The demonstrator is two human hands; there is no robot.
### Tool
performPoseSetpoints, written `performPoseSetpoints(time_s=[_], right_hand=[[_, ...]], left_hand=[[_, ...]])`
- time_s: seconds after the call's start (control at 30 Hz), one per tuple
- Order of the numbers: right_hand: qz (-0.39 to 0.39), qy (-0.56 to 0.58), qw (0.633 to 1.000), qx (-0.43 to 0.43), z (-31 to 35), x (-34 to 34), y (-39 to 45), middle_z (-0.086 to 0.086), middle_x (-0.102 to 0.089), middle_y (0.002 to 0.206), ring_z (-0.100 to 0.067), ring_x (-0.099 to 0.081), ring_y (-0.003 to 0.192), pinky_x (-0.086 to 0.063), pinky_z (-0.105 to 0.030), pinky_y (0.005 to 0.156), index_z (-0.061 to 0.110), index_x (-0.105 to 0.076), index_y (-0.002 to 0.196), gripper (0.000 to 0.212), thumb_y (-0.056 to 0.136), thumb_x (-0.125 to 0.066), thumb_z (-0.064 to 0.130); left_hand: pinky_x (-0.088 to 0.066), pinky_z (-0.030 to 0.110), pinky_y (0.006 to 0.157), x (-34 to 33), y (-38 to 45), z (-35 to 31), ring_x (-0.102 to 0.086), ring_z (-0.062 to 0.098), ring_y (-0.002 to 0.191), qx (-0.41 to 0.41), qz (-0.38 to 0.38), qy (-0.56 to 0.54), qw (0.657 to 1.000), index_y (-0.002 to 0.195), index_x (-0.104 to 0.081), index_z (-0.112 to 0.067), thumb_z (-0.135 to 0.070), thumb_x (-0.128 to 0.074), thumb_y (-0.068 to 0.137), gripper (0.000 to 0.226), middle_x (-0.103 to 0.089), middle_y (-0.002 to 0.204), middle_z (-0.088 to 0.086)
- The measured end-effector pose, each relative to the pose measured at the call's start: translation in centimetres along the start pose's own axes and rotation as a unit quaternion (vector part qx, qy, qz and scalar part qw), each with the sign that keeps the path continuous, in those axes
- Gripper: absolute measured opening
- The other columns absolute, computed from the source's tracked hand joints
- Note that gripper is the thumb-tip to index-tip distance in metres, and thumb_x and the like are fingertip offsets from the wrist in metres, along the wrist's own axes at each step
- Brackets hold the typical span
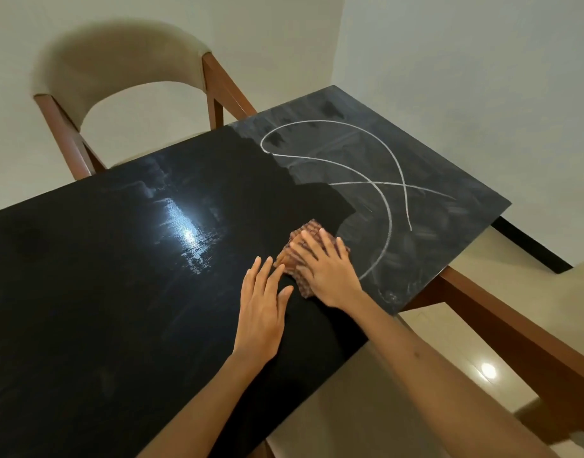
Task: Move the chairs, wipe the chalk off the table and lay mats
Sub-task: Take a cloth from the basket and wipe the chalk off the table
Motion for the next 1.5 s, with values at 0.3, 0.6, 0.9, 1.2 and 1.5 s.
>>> performPoseSetpoints(time_s=[0.3,0.6,0.9,1.2,1.5], right_hand=[[0.001,0.047,0.984,-0.171,-12.6,0.3,0.3,0.004,0.000,0.163,-0.029,0.006,0.149,0.003,-0.053,0.118,0.038,-0.006,0.153,0.053,0.103,-0.018,0.047],[0.000,0.008,1.000,0.004,0.1,-1.1,-9.8,0.004,-0.011,0.162,-0.028,-0.003,0.150,-0.006,-0.054,0.119,0.038,-0.017,0.152,0.051,0.102,-0.015,0.048],[-0.018,-0.006,0.999,-0.027,-4.0,-0.7,-11.0,0.007,-0.009,0.162,-0.023,0.002,0.149,0.003,-0.049,0.119,0.040,-0.014,0.151,0.050,0.102,-0.011,0.049],[-0.021,0.016,0.975,-0.220,-16.8,0.0,-9.7,0.005,0.000,0.163,-0.027,0.008,0.149,0.004,-0.053,0.120,0.037,-0.007,0.153,0.054,0.101,-0.014,0.050],[-0.030,0.085,0.960,-0.266,-7.2,-2.3,-15.3,-0.007,0.012,0.162,-0.034,0.019,0.146,0.005,-0.052,0.120,0.026,-0.002,0.155,0.060,0.104,-0.033,0.032]], left_hand=[[-0.013,0.039,0.120,-0.9,-0.3,-0.5,-0.002,0.002,0.144,0.010,0.012,0.003,1.000,0.141,-0.043,-0.015,-0.050,-0.019,0.098,0.060,-0.032,0.153,-0.001],[-0.009,0.037,0.121,-2.2,-1.1,-2.2,0.001,0.003,0.145,0.000,0.035,-0.014,0.999,0.142,-0.039,-0.015,-0.049,-0.020,0.099,0.058,-0.028,0.155,0.000],[-0.006,0.034,0.121,-3.6,-0.6,-4.0,0.001,0.003,0.145,-0.023,0.048,-0.007,0.999,0.143,-0.039,-0.016,-0.049,-0.019,0.099,0.059,-0.026,0.155,-0.001],[-0.008,0.037,0.121,-3.0,-0.5,-4.5,0.001,0.002,0.144,-0.026,0.044,0.001,0.999,0.142,-0.040,-0.017,-0.051,-0.019,0.097,0.060,-0.029,0.154,-0.001],[-0.007,0.034,0.120,-2.3,-3.2,-5.5,0.001,0.003,0.143,-0.040,0.054,-0.006,0.998,0.142,-0.040,-0.015,-0.049,-0.019,0.098,0.059,-0.029,0.154,0.001]])
Point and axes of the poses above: each hand's wrist, its own y-axis towards the middle knuckle, its own x-axis out of the back of the hand, z = x × y, the point moved 10 cm from there along y, towards the middle knuckle
